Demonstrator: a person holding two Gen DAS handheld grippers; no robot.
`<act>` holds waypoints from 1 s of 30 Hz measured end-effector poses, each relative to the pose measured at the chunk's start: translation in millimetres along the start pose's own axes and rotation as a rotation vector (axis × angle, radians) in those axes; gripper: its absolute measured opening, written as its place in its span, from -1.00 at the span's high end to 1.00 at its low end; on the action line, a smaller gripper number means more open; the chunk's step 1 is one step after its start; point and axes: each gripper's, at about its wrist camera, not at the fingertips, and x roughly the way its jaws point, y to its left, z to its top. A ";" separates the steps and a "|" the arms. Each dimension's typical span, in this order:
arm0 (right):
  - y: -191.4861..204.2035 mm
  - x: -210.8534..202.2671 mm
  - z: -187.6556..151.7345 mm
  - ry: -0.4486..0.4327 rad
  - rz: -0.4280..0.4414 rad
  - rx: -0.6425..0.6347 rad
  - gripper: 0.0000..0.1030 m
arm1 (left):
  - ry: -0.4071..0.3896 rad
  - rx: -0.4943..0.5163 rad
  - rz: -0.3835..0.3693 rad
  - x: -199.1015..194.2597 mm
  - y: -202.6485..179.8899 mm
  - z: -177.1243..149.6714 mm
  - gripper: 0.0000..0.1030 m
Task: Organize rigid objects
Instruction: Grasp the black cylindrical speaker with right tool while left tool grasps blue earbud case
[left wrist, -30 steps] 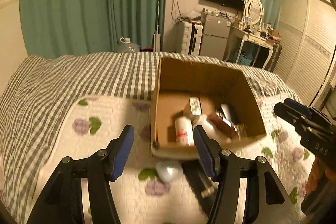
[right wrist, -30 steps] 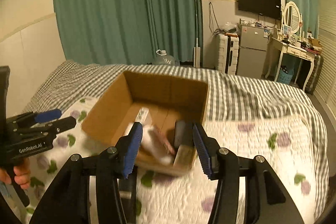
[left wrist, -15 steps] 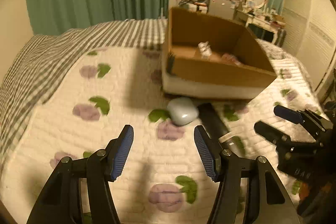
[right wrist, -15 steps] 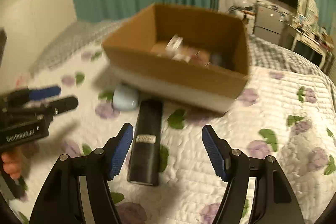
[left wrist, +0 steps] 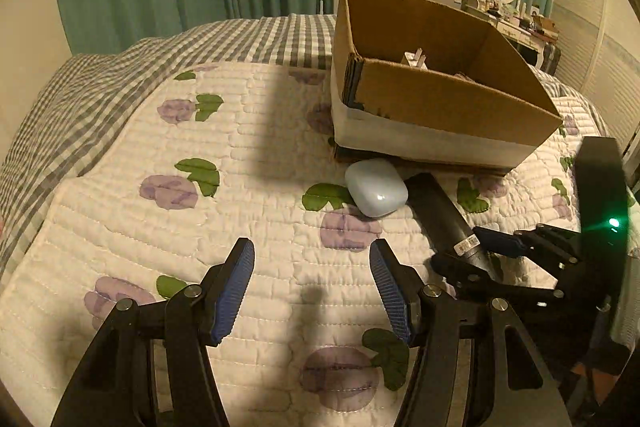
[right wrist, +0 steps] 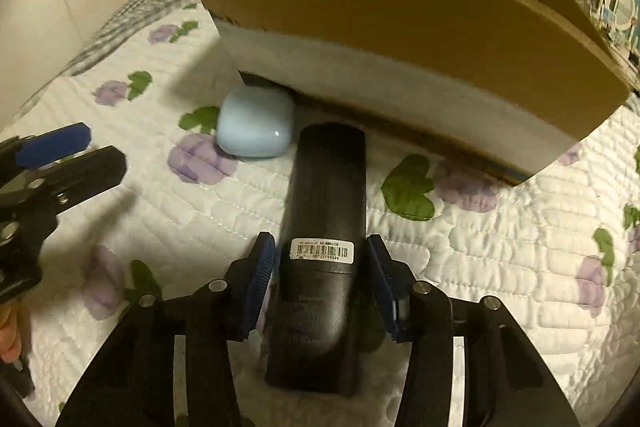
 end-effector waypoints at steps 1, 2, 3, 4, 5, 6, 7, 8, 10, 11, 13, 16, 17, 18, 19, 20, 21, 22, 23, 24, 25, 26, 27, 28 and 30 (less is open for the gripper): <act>1.3 3.5 -0.5 0.004 -0.014 -0.017 0.15 | 0.004 0.004 0.004 1.7 -1.0 -0.7 -0.22; 1.5 3.8 -0.7 0.001 -0.018 -0.022 0.16 | 0.006 0.006 0.006 2.8 -2.1 -0.8 -0.22; 1.3 2.1 -1.1 -0.004 -0.017 -0.016 0.17 | 0.009 0.009 0.006 4.3 -2.7 -1.2 -0.22; 0.0 -2.2 -2.2 -0.014 -0.017 -0.010 0.18 | 0.013 0.010 0.006 5.8 -3.3 -1.8 -0.22; -1.3 -6.2 -3.5 -0.021 -0.025 -0.006 0.18 | 0.016 0.012 0.005 7.0 -4.0 -2.7 -0.22; -2.6 -10.6 -5.5 -0.027 -0.035 -0.002 0.18 | 0.018 0.015 0.004 8.1 -5.2 -3.6 -0.22; -8.4 -18.4 -8.7 -0.032 -0.044 0.008 0.18 | 0.020 0.019 0.001 8.9 -6.3 -3.7 -0.22; -13.7 -26.2 -12.9 -0.043 -0.049 0.027 0.18 | 0.024 0.022 -0.009 9.8 -8.1 -3.8 -0.22; -28.0 -47.8 -21.9 -0.080 -0.068 0.078 0.18 | 0.028 0.022 -0.034 10.1 -11.9 -3.6 -0.22; -33.4 -54.8 -24.1 -0.093 -0.081 0.095 0.18 | 0.031 0.021 -0.045 10.4 -14.2 -3.6 -0.22; -48.2 -71.6 -26.7 -0.128 -0.104 0.142 0.18 | 0.042 0.024 -0.064 11.0 -20.5 -4.0 -0.22; -63.5 -89.4 -30.8 -0.157 -0.145 0.200 0.18 | 0.046 0.033 -0.074 11.4 -30.6 -2.3 -0.22; -65.9 -89.3 -28.4 -0.155 -0.158 0.211 0.18 | 0.047 0.039 -0.076 11.9 -34.1 -0.3 -0.22; -69.1 -90.5 -29.5 -0.153 -0.168 0.219 0.18 | 0.044 0.043 -0.076 12.1 -36.5 1.4 -0.22; -70.8 -89.0 -27.4 -0.148 -0.180 0.229 0.18 | 0.042 0.044 -0.074 13.3 -38.3 4.4 -0.22; -73.3 -88.6 -26.5 -0.144 -0.190 0.239 0.18 | 0.040 0.039 -0.071 15.7 -38.8 7.8 -0.22; -75.8 -89.0 -26.2 -0.142 -0.203 0.247 0.18 | 0.041 0.033 -0.067 18.3 -39.5 10.8 -0.22; -76.7 -88.1 -23.7 -0.140 -0.210 0.252 0.18 | 0.046 0.025 -0.065 22.2 -39.7 14.0 -0.22; -80.8 -87.1 -24.3 -0.133 -0.213 0.260 0.18 | 0.051 0.017 -0.070 26.6 -40.0 17.1 -0.22; -82.5 -85.7 -25.5 -0.128 -0.212 0.264 0.18 | 0.055 0.012 -0.075 30.6 -40.5 19.1 -0.22; -83.2 -82.6 -26.5 -0.124 -0.213 0.265 0.18 | 0.056 0.010 -0.076 35.3 -41.8 21.2 -0.22; -83.3 -80.3 -26.3 -0.119 -0.212 0.263 0.18 | 0.058 0.011 -0.074 40.5 -43.5 23.3 -0.22; -82.6 -77.4 -25.2 -0.114 -0.210 0.262 0.18 | 0.059 0.013 -0.072 44.8 -44.8 25.0 -0.22; -82.2 -73.9 -23.7 -0.108 -0.205 0.261 0.18 | 0.062 0.013 -0.068 50.1 -46.1 27.0 -0.22; -81.4 -68.5 -25.1 -0.098 -0.198 0.256 0.18 | 0.068 0.009 -0.062 60.3 -48.1 30.1 -0.22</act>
